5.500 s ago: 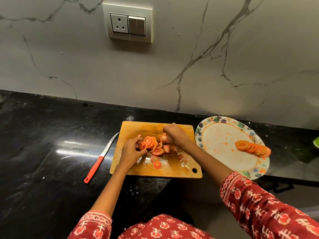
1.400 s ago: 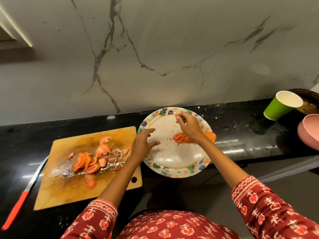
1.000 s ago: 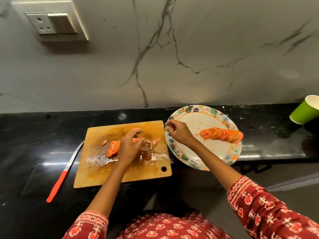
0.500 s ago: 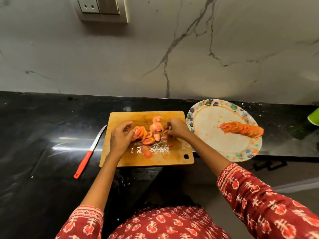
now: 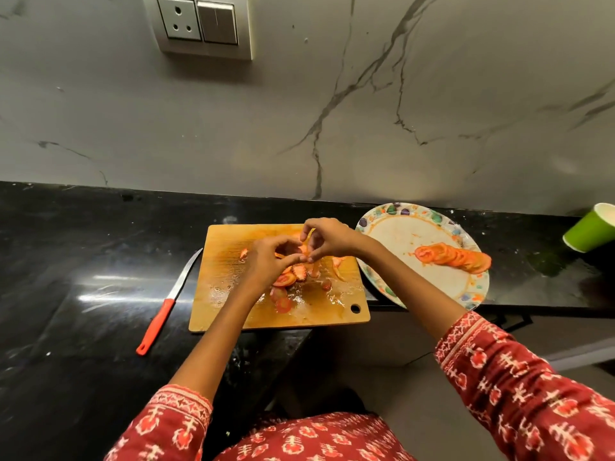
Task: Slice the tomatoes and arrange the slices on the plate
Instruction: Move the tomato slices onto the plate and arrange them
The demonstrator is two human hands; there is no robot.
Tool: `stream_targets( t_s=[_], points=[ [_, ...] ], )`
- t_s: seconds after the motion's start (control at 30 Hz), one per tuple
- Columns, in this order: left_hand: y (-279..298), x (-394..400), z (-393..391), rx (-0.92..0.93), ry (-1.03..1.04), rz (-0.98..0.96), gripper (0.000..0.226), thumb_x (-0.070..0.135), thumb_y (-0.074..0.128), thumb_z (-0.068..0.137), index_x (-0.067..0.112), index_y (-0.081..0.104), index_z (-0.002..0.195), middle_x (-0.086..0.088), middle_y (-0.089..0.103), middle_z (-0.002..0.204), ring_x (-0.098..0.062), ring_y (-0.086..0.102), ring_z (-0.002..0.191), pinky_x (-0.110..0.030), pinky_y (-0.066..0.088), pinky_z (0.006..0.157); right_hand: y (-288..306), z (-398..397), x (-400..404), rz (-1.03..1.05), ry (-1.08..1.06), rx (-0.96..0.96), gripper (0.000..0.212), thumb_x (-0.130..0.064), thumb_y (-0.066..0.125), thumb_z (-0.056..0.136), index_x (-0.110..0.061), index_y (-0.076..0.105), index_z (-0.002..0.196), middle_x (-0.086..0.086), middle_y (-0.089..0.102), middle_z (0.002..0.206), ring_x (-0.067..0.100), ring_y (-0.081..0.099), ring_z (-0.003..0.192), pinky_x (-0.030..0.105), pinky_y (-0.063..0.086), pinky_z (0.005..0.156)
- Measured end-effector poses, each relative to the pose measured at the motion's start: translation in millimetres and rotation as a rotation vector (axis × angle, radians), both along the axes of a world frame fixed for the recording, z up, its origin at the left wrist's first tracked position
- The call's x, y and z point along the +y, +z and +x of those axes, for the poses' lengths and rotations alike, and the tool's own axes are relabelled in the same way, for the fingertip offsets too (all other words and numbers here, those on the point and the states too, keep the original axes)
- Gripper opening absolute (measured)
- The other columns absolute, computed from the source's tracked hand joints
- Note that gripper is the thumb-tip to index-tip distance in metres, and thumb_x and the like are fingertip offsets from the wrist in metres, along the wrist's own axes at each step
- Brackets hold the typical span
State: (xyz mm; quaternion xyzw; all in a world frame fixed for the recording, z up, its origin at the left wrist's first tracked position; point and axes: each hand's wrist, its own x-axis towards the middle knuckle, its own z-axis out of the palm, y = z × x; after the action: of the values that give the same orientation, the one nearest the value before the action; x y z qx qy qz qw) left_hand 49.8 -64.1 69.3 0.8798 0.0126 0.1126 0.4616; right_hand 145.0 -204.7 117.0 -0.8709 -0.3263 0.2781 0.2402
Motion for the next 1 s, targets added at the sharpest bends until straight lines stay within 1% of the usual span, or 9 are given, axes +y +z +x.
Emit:
stream_targets(
  t_s=[0.17, 0.27, 0.43, 0.53, 0.67, 0.73, 0.8, 0.87, 1.0],
  points=[
    [-5, -7, -5, 0.056, 0.000, 0.024, 0.020, 0.018, 0.075, 0.074, 0.012, 0.072, 0.092, -0.003, 0.070, 0.086, -0.009, 0.064, 0.077, -0.024, 0.055, 0.070, -8, -8, -2, 0.067, -0.017, -0.004, 0.039, -0.005, 0.072, 0.078, -0.007, 0.052, 0.111, 0.002, 0.062, 0.085, 0.005, 0.059, 0.070, 0.014, 0.048, 0.066],
    [-12, -6, -9, 0.069, 0.075, 0.043, 0.013, 0.019, 0.073, 0.077, 0.014, 0.073, 0.089, -0.001, 0.071, 0.085, -0.011, 0.063, 0.078, -0.029, 0.055, 0.071, -15, -11, -6, 0.082, -0.091, -0.070, 0.033, -0.009, 0.072, 0.079, -0.005, 0.055, 0.107, 0.005, 0.062, 0.093, 0.011, 0.059, 0.081, 0.017, 0.048, 0.070],
    [-17, -2, -15, 0.108, 0.214, 0.104, 0.011, 0.028, 0.073, 0.078, 0.019, 0.071, 0.084, 0.004, 0.068, 0.081, -0.011, 0.062, 0.074, -0.026, 0.049, 0.060, -40, -5, -20, -0.184, -0.329, -0.290, 0.015, -0.013, 0.065, 0.085, -0.004, 0.060, 0.096, 0.015, 0.062, 0.096, 0.023, 0.059, 0.088, 0.025, 0.042, 0.064],
    [-18, -2, -17, 0.117, 0.198, 0.120, 0.011, 0.030, 0.070, 0.080, 0.019, 0.069, 0.084, 0.004, 0.068, 0.081, -0.010, 0.062, 0.075, -0.023, 0.046, 0.060, -55, -10, -23, -0.322, -0.309, -0.302, 0.028, -0.017, 0.066, 0.086, -0.002, 0.058, 0.109, 0.014, 0.060, 0.105, 0.026, 0.059, 0.098, 0.027, 0.044, 0.073],
    [-18, -4, -16, 0.136, 0.207, 0.115, 0.011, 0.030, 0.068, 0.081, 0.020, 0.068, 0.083, 0.004, 0.069, 0.083, -0.011, 0.063, 0.077, -0.023, 0.045, 0.061, -63, -10, -22, -0.343, -0.315, -0.326, 0.025, -0.006, 0.055, 0.091, 0.000, 0.056, 0.115, 0.016, 0.059, 0.116, 0.028, 0.058, 0.105, 0.028, 0.047, 0.084],
    [-16, -7, -15, 0.146, 0.213, 0.124, 0.011, 0.030, 0.068, 0.081, 0.020, 0.068, 0.085, 0.005, 0.068, 0.084, -0.010, 0.062, 0.078, -0.021, 0.040, 0.063, -65, -10, -26, -0.352, -0.296, -0.335, 0.021, -0.008, 0.057, 0.091, -0.001, 0.058, 0.111, 0.016, 0.060, 0.112, 0.027, 0.059, 0.102, 0.029, 0.047, 0.081],
    [-15, -9, -14, 0.149, 0.225, 0.125, 0.011, 0.030, 0.067, 0.082, 0.020, 0.068, 0.085, 0.006, 0.067, 0.085, -0.010, 0.061, 0.078, -0.020, 0.037, 0.058, -65, -8, -31, -0.357, -0.264, -0.298, 0.009, -0.013, 0.061, 0.088, -0.008, 0.058, 0.095, 0.012, 0.058, 0.097, 0.024, 0.057, 0.091, 0.027, 0.045, 0.072],
    [-15, -9, -13, 0.148, 0.226, 0.134, 0.009, 0.030, 0.067, 0.081, 0.021, 0.067, 0.084, 0.007, 0.066, 0.084, -0.009, 0.060, 0.077, -0.020, 0.040, 0.055, -64, -4, -38, -0.312, -0.285, -0.211, 0.018, -0.015, 0.062, 0.086, -0.013, 0.048, 0.075, 0.007, 0.051, 0.080, 0.020, 0.051, 0.081, 0.022, 0.038, 0.058],
    [-16, -12, -9, 0.162, 0.186, 0.137, 0.008, 0.030, 0.067, 0.081, 0.022, 0.067, 0.083, 0.005, 0.068, 0.084, -0.011, 0.062, 0.077, -0.029, 0.051, 0.064, -55, 6, -58, -0.122, -0.396, -0.001, 0.017, -0.015, 0.060, 0.084, -0.013, 0.050, 0.071, 0.002, 0.048, 0.069, 0.014, 0.050, 0.070, 0.017, 0.036, 0.054]
  ],
)
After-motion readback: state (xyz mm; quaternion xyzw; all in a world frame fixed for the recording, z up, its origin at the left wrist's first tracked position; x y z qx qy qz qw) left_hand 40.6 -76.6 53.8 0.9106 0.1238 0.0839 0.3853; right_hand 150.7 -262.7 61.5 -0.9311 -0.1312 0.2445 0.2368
